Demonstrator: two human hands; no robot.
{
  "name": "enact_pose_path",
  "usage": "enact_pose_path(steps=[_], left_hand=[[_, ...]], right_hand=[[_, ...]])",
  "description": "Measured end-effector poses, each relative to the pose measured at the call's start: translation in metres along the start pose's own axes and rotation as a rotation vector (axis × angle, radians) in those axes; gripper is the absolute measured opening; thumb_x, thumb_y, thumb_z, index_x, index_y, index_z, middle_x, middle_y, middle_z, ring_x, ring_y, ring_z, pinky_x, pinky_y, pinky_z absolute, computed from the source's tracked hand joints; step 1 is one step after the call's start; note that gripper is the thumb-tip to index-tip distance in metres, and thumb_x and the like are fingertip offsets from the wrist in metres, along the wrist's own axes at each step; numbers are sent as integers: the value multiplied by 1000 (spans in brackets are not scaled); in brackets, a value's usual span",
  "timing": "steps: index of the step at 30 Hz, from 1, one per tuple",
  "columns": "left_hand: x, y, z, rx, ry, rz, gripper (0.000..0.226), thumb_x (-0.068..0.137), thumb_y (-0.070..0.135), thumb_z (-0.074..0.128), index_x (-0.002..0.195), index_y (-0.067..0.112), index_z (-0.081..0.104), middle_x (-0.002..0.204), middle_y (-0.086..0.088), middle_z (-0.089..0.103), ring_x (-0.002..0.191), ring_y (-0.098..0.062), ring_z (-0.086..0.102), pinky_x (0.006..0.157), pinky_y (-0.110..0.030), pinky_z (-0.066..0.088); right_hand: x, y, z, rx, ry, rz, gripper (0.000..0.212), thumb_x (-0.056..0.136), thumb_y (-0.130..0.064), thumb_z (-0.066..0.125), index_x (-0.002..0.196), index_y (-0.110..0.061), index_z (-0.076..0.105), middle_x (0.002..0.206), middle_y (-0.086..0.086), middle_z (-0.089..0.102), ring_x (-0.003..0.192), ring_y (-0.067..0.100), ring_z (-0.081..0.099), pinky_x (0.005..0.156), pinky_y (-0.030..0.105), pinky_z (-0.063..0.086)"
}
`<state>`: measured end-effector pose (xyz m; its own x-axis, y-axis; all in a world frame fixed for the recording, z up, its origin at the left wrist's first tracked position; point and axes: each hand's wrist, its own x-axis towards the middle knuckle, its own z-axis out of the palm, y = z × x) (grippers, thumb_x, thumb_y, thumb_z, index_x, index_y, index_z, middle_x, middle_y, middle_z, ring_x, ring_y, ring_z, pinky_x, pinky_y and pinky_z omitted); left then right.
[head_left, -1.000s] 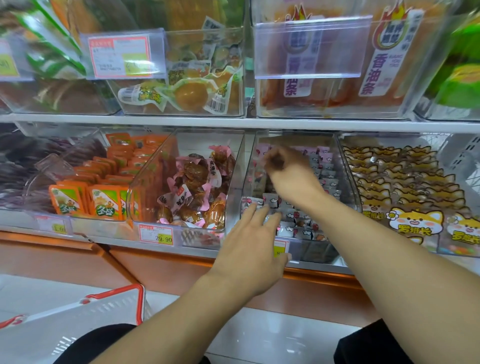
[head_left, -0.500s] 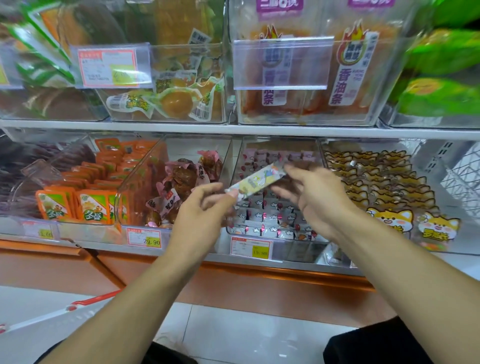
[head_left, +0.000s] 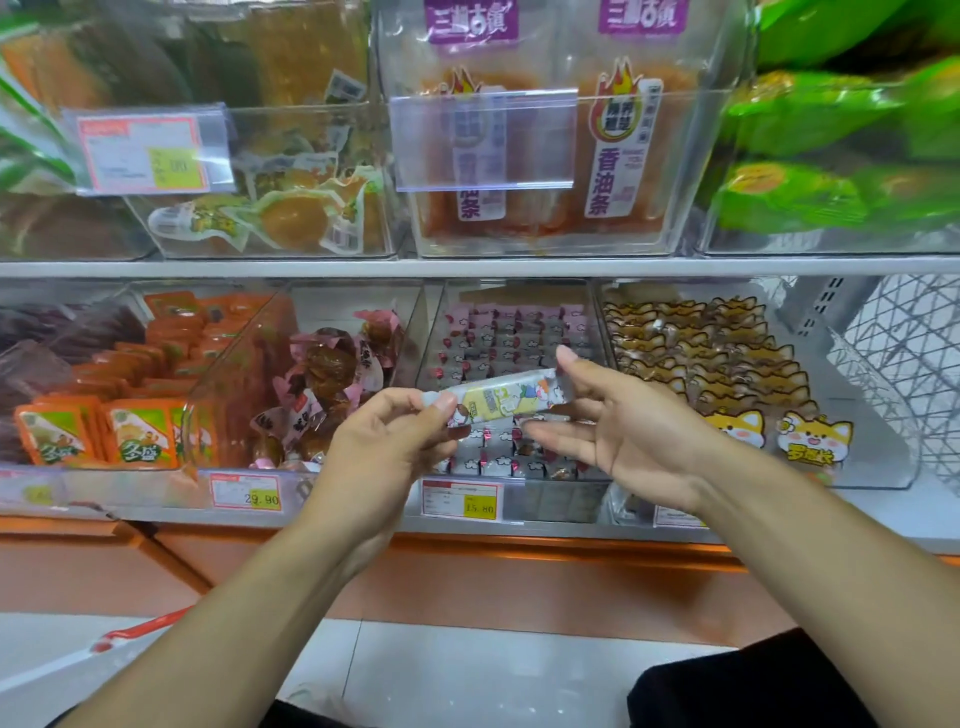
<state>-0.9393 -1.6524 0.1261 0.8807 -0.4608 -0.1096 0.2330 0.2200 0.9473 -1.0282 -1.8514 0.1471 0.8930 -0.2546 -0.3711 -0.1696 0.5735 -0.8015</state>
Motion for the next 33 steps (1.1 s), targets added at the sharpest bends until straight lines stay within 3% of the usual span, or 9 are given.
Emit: enact_pose_path(steps=[4, 9, 11, 14, 18, 23, 28, 31, 33], left_hand=[[-2, -1, 2, 60, -73, 54, 30, 61, 32, 86, 82, 23, 67, 89, -12, 74, 80, -20, 70, 73, -25, 58], [-2, 1, 7, -101, -89, -88, 54, 75, 38, 80, 113, 3, 63, 105, -14, 76, 96, -31, 74, 79, -30, 61], [-3, 1, 8, -115, -119, -165, 55, 80, 43, 76, 117, 3, 67, 110, -14, 76, 100, -35, 74, 78, -31, 61], [-2, 0, 9, -128, -80, -191, 45, 78, 30, 75, 111, 0, 69, 107, -15, 76, 93, -30, 75, 74, -28, 61], [0, -2, 8, -129, -59, -88, 37, 73, 14, 76, 107, 3, 66, 104, -17, 76, 91, -24, 75, 71, -26, 62], [0, -7, 3, 146, -121, 99, 31, 75, 3, 80, 98, 23, 74, 114, -5, 75, 105, -22, 72, 82, -30, 60], [0, -8, 6, 140, -147, 141, 37, 74, -6, 79, 104, 14, 71, 118, -4, 74, 110, -22, 71, 82, -30, 59], [0, -7, 7, 41, -88, 42, 45, 69, 17, 81, 111, 10, 67, 114, -7, 75, 103, -24, 72, 86, -39, 58], [0, -6, 8, -21, -50, -45, 38, 72, 24, 77, 106, 7, 70, 112, -13, 74, 104, -26, 73, 82, -35, 62]], right_hand=[[0, -1, -5, -45, -20, 10, 49, 77, -22, 81, 118, 0, 67, 122, 21, 70, 99, 36, 74, 76, 34, 63], [1, 0, -9, -116, -94, -147, 36, 72, -3, 78, 101, -7, 57, 101, 14, 76, 94, 26, 73, 71, 28, 62], [-1, 2, -8, -264, -118, -240, 31, 77, 5, 75, 99, -8, 59, 105, 10, 76, 93, 23, 74, 75, 28, 62], [-2, 4, -6, -406, -161, -320, 33, 77, 11, 76, 100, -7, 62, 111, 6, 77, 101, 22, 74, 75, 23, 59], [-1, 3, -5, -336, -127, -255, 48, 71, -12, 85, 114, -8, 64, 113, 8, 76, 105, 24, 73, 79, 25, 59], [0, 3, -5, -255, -105, -18, 52, 83, -46, 73, 118, -7, 70, 110, 15, 76, 96, 32, 75, 84, 37, 61], [1, 6, -2, -242, -116, -43, 42, 82, -31, 73, 114, -4, 68, 104, 15, 77, 79, 22, 73, 74, 28, 61], [2, 6, -3, -228, -150, -65, 40, 77, -20, 77, 113, -7, 66, 107, 20, 75, 89, 27, 73, 72, 28, 62], [4, 7, -6, -222, -162, -80, 33, 80, -6, 76, 112, -7, 65, 107, 20, 75, 92, 30, 73, 74, 31, 63]])
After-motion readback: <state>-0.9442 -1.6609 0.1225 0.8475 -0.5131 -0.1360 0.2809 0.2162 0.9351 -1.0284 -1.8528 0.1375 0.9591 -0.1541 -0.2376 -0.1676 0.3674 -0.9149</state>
